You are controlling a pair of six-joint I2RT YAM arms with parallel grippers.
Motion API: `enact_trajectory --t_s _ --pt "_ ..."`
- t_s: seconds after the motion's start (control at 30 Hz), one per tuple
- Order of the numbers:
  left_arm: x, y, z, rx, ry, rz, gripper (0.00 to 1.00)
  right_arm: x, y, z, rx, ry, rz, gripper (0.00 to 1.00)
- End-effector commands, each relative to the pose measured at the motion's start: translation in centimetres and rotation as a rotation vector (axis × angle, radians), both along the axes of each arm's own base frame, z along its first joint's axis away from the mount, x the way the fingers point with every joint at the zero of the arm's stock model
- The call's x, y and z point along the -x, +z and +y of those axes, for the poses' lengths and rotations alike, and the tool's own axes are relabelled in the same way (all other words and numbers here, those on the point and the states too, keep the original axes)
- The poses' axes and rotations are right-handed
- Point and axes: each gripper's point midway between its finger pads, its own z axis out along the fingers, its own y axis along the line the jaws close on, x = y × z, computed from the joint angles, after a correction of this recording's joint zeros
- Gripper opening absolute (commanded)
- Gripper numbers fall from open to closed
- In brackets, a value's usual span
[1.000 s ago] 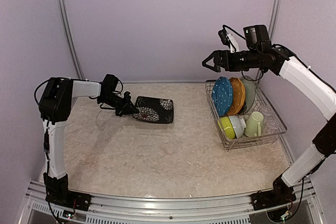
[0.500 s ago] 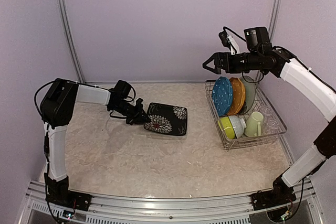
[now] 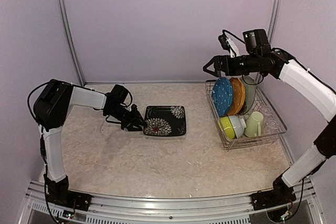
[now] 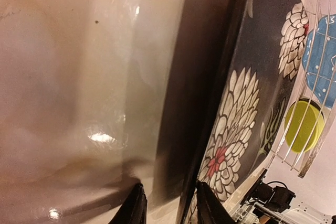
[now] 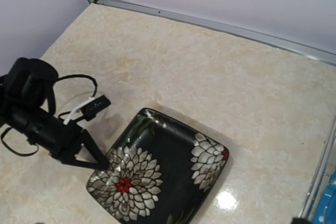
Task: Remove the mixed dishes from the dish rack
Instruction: Place the plate at the center of the board, then grab the plate from the dish rack.
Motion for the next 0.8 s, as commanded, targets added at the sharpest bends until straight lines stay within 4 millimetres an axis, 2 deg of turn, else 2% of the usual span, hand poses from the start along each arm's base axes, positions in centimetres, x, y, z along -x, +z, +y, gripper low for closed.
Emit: enact_trajectory --t_s 0.0,0.07,0.17,0.3,0.37,0.53,0.67,0.77 --pt "-0.4 1.5 0.5 -0.035 0.021 -0.055 0.44 0.2 0.2 -1.6 0.032 -0.035 -0.019 0.99" --pt "-0.9 3.0 0.7 -0.047 0.019 -0.096 0.57 0.0 0.4 -2.4 0.041 -0.057 -0.027 0.99" --pt "-1.8 5.4 1.1 -0.075 0.009 -0.168 0.7 -0.4 1.3 -3.9 0.065 -0.106 -0.06 0.99" --pt "-3.6 10.6 2.4 -0.075 0.026 -0.295 0.84 -1.0 2.8 -6.3 0.098 -0.196 -0.119 0.99" --pt "-4.4 13.1 3.3 -0.073 0.043 -0.347 0.97 -1.2 3.6 -7.6 0.11 -0.256 -0.147 0.99" --pt "-5.5 19.4 5.5 -0.049 0.065 -0.455 0.99 -1.9 3.8 -11.7 0.161 -0.423 -0.142 0.99" --pt "-6.3 22.7 8.0 -0.07 0.139 -0.51 0.99 -2.8 2.3 -15.2 0.177 -0.502 -0.065 0.99" --pt "-6.6 25.1 9.9 -0.02 0.22 -0.555 0.99 -3.3 1.0 -18.0 0.186 -0.568 -0.005 0.99"
